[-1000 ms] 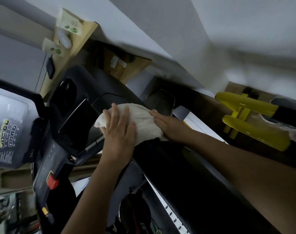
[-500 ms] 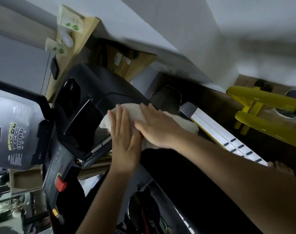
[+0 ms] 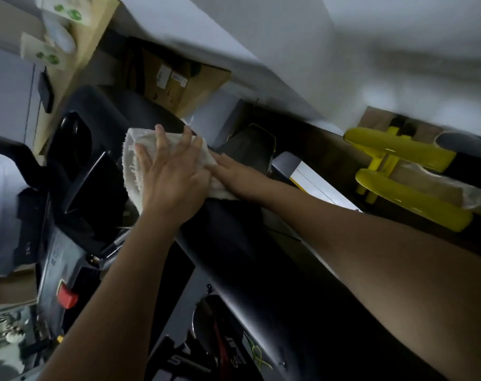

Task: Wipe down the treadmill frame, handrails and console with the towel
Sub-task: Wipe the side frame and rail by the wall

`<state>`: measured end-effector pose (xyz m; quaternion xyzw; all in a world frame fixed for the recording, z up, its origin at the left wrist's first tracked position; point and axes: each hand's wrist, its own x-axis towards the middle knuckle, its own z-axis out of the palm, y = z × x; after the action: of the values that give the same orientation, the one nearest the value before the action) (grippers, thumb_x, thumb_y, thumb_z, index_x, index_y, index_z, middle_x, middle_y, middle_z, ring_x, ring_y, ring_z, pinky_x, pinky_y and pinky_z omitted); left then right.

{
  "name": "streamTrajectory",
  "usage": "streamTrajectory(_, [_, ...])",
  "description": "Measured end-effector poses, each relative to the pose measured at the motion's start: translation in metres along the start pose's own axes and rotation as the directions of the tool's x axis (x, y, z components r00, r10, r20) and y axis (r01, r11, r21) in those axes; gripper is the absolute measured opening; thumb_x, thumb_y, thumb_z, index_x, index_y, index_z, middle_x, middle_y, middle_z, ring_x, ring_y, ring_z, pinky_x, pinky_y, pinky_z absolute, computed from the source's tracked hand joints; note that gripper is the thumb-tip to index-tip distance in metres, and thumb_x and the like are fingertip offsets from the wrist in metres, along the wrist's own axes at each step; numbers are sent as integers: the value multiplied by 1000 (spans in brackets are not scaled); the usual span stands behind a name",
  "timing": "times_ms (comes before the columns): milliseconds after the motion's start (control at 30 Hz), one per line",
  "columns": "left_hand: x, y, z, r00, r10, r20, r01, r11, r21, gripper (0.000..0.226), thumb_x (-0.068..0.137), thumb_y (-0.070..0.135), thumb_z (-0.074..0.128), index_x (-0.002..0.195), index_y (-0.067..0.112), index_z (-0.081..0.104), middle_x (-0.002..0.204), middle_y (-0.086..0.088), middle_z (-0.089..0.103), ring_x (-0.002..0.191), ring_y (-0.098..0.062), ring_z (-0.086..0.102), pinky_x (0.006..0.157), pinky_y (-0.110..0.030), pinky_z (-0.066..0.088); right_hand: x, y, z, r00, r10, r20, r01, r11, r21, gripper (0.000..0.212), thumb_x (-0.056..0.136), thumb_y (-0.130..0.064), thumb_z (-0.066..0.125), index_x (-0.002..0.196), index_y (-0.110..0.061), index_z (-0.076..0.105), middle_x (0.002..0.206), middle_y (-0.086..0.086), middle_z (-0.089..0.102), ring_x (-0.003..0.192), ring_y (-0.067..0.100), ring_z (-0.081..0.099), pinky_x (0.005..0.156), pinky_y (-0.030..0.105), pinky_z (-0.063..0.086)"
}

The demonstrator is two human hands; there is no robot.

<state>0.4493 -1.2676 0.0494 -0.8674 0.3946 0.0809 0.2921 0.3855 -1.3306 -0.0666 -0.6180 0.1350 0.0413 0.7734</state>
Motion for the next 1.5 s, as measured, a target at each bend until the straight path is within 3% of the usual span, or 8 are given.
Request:
streamTrajectory(367, [-60, 37, 8, 997, 21, -79, -34, 985, -171, 80, 77, 40, 17, 154, 23, 31, 165, 6, 14, 153, -19, -6, 120, -48, -15, -65, 17, 5, 990, 139, -14, -134, 971, 200, 49, 90, -42, 37, 138, -35, 43, 135, 3, 47, 123, 25, 48, 109, 47, 35])
streamTrajectory(633, [-144, 57, 34, 944, 85, -318, -240, 837, -491, 66, 93, 38, 22, 150, 8, 38, 163, -6, 22, 153, -30, -2, 118, -51, -18, -142, 12, 20, 993, 32, -114, -8, 978, 208, 43, 96, -20, 38, 137, -17, 46, 139, 10, 49, 126, 16, 46, 106, 27, 34])
streamTrajectory(833, [-179, 39, 65, 876, 199, -439, -444, 686, -576, 56, 101, 26, 25, 150, 0, 32, 162, -16, 22, 152, -36, 4, 119, -64, -2, -173, -6, 54, 983, 34, -179, -112, 889, -445, 70, 90, -39, 27, 154, -14, 16, 159, 16, 16, 144, 40, 18, 115, 57, 23])
streamTrajectory(1033, [-89, 13, 29, 920, 217, -327, -317, 902, -292, 67, 92, 43, 19, 150, 15, 41, 157, -6, 37, 152, -24, 13, 121, -54, -1, -120, -14, 19, 988, 118, -99, -122, 992, -41, 41, 106, -18, 27, 143, -3, 36, 146, 16, 41, 135, 27, 39, 100, 25, 27])
streamTrajectory(1133, [-75, 17, 26, 940, 188, -285, -265, 928, -262, 72, 88, 43, 24, 156, 18, 27, 156, -7, 38, 153, -19, 11, 122, -48, -4, -113, -2, 12, 979, 165, -123, -161, 986, 41, 44, 104, -45, 29, 140, -27, 46, 134, 2, 53, 128, 18, 46, 107, 29, 31])
streamTrajectory(1300, [-113, 38, 31, 919, 210, -335, -321, 891, -321, 64, 91, 38, 23, 141, 13, 54, 155, -9, 40, 150, -28, 23, 119, -58, 1, -119, 19, 14, 941, 286, -183, -265, 955, 132, 61, 89, -73, 34, 123, -29, 60, 124, 2, 61, 112, 19, 56, 102, 36, 40])
streamTrajectory(1400, [-174, 72, 42, 891, 243, -385, -399, 823, -404, 55, 97, 32, 28, 142, 12, 52, 156, -8, 39, 151, -29, 19, 118, -62, 1, -170, 41, 16, 986, 122, -115, -114, 991, 70, 39, 100, -58, 27, 129, -43, 48, 133, -14, 50, 116, 3, 48, 100, 27, 36])
streamTrajectory(1500, [-197, 79, 46, 882, 269, -387, -445, 746, -496, 51, 98, 29, 33, 144, 15, 50, 158, -4, 35, 152, -24, 15, 119, -60, -1, -210, 55, 16, 999, 39, -7, -39, 999, -24, 56, 96, -42, 17, 152, -40, 18, 154, -11, 31, 136, 3, 38, 113, 34, 32])
